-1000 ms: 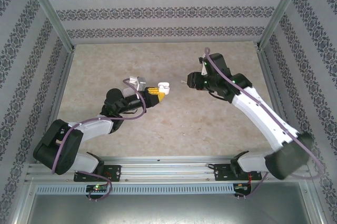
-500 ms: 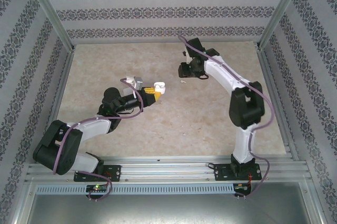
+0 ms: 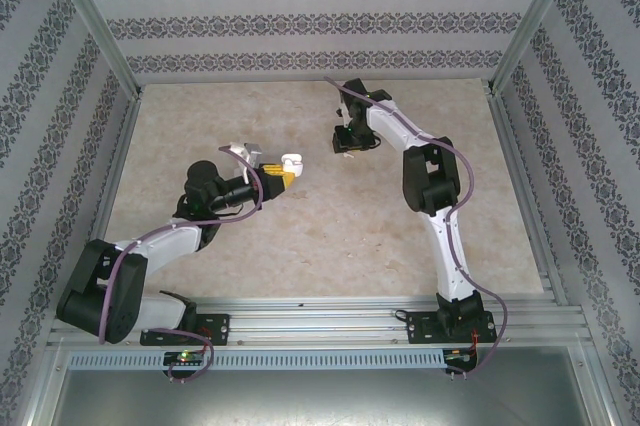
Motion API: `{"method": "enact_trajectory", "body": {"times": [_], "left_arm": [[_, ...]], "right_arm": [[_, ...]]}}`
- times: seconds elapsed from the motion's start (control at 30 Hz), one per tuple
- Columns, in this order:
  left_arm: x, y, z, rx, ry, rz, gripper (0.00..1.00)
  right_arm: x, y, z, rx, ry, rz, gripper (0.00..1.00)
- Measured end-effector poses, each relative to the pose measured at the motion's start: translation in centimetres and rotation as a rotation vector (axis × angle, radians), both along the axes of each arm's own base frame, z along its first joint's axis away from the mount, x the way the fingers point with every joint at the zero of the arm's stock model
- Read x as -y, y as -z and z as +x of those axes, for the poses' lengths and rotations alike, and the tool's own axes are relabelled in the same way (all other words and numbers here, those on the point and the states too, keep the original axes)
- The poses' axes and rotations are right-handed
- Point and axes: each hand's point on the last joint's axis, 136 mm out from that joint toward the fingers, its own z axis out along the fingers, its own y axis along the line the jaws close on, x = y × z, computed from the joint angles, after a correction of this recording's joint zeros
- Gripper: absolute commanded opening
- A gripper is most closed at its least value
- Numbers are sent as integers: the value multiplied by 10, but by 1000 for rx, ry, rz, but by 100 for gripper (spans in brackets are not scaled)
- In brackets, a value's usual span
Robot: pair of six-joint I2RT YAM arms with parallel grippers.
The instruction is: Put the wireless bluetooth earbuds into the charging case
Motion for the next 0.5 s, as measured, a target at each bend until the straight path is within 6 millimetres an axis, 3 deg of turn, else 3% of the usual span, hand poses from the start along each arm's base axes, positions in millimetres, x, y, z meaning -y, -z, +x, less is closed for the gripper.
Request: {"method": "enact_trajectory", "body": {"times": [0.17,0.5], "left_arm": [[0,2,6,-11,7,-1,0],[-1,7,10,-44,9,-24,0]], "right_arm": [[1,6,-3,-16,-17,-11,38],[4,11,-7,-19,-23,-24,22]]}}
